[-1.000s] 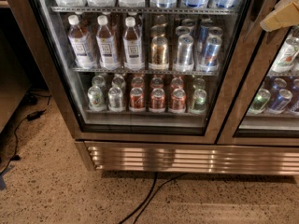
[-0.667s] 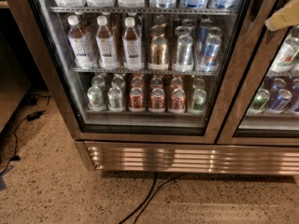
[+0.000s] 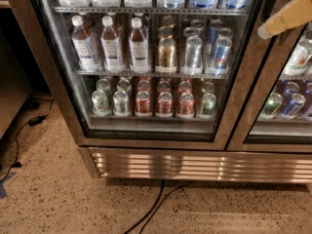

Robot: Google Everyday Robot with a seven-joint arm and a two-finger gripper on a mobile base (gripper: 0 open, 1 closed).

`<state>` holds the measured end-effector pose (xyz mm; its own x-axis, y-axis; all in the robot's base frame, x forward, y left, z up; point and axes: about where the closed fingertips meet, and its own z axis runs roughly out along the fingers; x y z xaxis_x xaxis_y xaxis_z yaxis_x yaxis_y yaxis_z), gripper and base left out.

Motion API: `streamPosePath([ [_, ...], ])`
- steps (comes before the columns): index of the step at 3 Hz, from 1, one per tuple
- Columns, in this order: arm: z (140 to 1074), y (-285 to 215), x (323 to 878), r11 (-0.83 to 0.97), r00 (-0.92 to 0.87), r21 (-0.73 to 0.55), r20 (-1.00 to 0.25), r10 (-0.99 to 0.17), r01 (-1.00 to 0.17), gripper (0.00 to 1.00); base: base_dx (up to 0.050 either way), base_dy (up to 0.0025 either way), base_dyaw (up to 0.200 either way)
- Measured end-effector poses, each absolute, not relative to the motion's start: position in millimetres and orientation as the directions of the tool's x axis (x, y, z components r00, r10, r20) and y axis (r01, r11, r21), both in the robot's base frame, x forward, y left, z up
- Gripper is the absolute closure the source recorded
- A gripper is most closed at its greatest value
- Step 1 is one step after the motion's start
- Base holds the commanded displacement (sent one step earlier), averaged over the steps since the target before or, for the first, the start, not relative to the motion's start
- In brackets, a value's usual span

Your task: Open left fridge door

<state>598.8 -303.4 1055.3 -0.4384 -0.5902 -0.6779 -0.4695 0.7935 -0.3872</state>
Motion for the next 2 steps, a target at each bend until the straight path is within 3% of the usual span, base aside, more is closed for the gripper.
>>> streamPosePath([
  [2,1054.0,-295.0,599.9,0.794,-0.438,-0.387,-0.678,-0.59,-0.469,0.14,0.0,0.0,0.0],
])
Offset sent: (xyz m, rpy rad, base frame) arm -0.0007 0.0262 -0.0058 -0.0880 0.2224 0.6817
